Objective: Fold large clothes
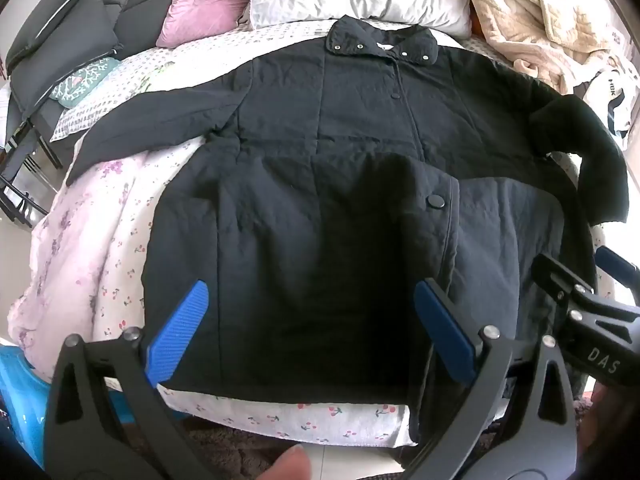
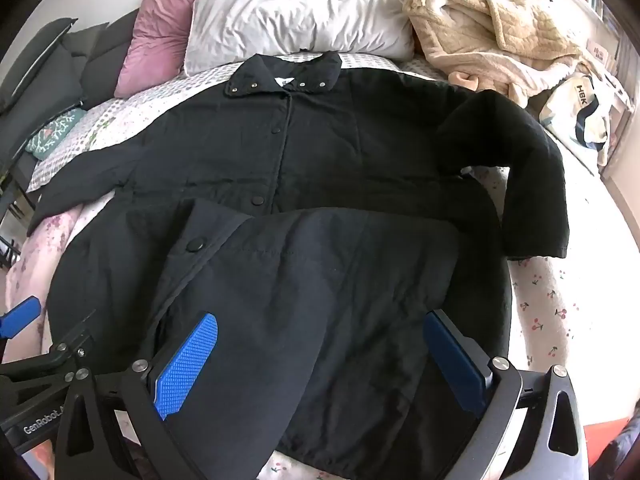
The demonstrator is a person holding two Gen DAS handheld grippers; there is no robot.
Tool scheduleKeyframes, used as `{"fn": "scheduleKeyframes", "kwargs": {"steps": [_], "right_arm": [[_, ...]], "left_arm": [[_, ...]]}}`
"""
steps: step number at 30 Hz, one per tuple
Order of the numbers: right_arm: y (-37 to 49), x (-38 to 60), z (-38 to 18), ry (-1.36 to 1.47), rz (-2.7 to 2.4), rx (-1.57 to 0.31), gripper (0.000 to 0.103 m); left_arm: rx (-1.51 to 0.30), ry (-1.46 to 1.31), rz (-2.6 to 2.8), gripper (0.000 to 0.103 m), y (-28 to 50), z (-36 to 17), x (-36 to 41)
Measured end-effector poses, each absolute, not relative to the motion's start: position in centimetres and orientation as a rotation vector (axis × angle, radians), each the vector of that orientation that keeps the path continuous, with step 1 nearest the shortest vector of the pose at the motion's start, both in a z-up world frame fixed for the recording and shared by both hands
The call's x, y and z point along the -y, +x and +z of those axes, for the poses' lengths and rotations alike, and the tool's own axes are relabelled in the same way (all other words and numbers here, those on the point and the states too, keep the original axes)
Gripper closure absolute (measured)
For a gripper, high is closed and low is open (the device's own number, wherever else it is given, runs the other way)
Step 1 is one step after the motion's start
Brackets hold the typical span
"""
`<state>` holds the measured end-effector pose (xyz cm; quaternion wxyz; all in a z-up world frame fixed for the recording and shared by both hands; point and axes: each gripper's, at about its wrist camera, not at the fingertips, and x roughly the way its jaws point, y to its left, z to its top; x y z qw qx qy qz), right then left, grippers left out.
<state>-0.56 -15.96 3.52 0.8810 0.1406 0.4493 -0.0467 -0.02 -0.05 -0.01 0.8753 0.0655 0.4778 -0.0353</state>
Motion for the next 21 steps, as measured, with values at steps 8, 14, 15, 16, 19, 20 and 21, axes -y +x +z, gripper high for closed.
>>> {"fn": "scheduleKeyframes", "kwargs": {"steps": [8,14,15,16,19,20,21], "right_arm": [[-0.59,15.93,3.50,0.296,-0.093,-0.938,0.000],[-0.63,15.87,3.47,0.296,-0.091,-0.940,0.000],[-0.61,15.90,3.48,0.296,-0.093,-0.939,0.000],[-0.62,15.89,3.48,0.296,-0.092,-0.939,0.000],[-0.61,15.84,3.38,0.296,-0.091,-0.941,0.000],[-0.61,15.82,3.34,0.297,-0.091,-0.941,0.000],[-0.62,15.80,3.33,0.297,-0.090,-0.941,0.000]], "left_arm": [[-0.999,0.135,-0.076,0.001,-0.07,-0.03,0.11],[-0.999,0.135,-0.075,0.001,-0.07,-0.03,0.11],[-0.999,0.135,-0.075,0.001,-0.05,-0.04,0.11],[-1.001,0.134,-0.076,0.001,-0.08,-0.07,0.15],[-1.002,0.134,-0.076,0.001,0.01,-0.05,0.26],[-0.999,0.135,-0.075,0.001,0.01,-0.05,0.25],[-0.996,0.137,-0.074,0.001,0.04,-0.03,0.21]]}}
